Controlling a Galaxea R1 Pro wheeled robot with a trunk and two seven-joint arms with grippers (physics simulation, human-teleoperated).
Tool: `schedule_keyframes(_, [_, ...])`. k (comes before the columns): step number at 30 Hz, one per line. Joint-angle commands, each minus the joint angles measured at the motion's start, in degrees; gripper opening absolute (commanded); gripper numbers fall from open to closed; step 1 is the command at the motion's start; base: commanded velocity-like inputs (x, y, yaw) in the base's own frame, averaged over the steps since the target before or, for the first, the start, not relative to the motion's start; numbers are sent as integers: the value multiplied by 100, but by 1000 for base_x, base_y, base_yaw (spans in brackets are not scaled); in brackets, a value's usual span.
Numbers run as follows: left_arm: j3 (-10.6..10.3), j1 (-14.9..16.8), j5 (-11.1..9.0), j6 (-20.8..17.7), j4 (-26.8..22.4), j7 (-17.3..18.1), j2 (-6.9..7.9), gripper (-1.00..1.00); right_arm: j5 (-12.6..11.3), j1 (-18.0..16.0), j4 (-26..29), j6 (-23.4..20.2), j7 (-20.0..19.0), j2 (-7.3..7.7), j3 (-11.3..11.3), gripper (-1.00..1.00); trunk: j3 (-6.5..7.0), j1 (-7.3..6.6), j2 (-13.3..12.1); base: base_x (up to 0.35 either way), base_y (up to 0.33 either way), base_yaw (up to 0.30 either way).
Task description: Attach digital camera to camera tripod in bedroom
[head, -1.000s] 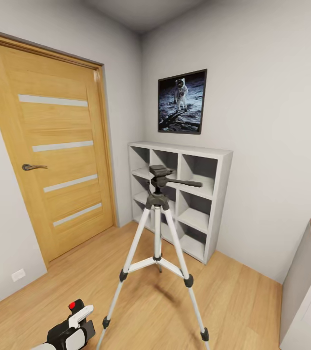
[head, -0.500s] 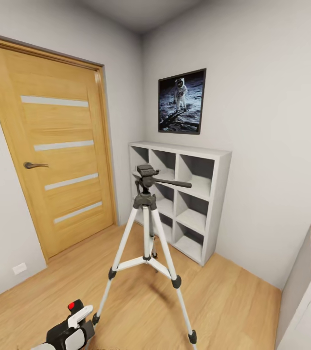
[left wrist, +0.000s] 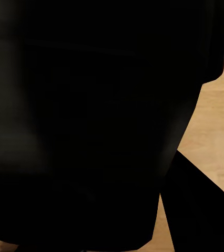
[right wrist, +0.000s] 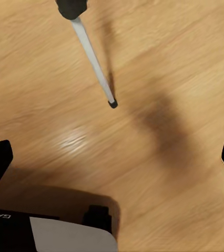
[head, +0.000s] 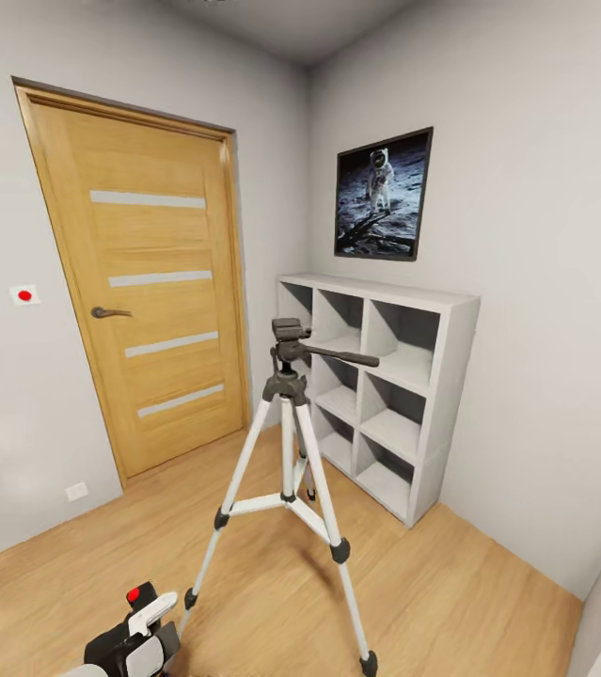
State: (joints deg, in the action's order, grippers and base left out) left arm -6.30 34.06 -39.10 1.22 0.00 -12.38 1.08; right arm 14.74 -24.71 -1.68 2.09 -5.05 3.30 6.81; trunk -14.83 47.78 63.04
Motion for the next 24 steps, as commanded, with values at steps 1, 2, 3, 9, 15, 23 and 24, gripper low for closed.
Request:
schedule_keyframes(1, [-58,4,-45,10,0,-12,-2,-100,48,-8,-16,21,-14,2,52,100,-7,0,4,0,-280,271])
schedule_keyframes(2, [-59,4,-45,10,0,-12,-2,-100,48,-8,-16,21,-14,3,53,100,-7,0,4,0,-280,271])
schedule_keyframes(3, [-59,5,-45,10,0,-11,-2,-100,47,-8,-16,22,-12,3,55,100,-7,0,4,0,-280,271])
schedule_keyframes(9, [-56,5,-45,10,0,-18,-2,-100,47,-8,-16,22,-13,4,57,100,-7,0,4,0,-280,271])
schedule_keyframes(15, [-55,5,-45,8,0,-19,-2,-100,47,-8,-16,21,-14,4,58,100,-7,0,4,0,-280,262])
schedule_keyframes(23, [-56,4,-45,1,6,-19,6,-100,55,-8,-16,28,-15,4,53,100,-7,0,4,0,-113,50])
schedule_keyframes(24, [-55,4,-45,1,4,-19,6,-100,57,-8,-16,28,-17,4,52,100,-7,0,4,0,-12,5])
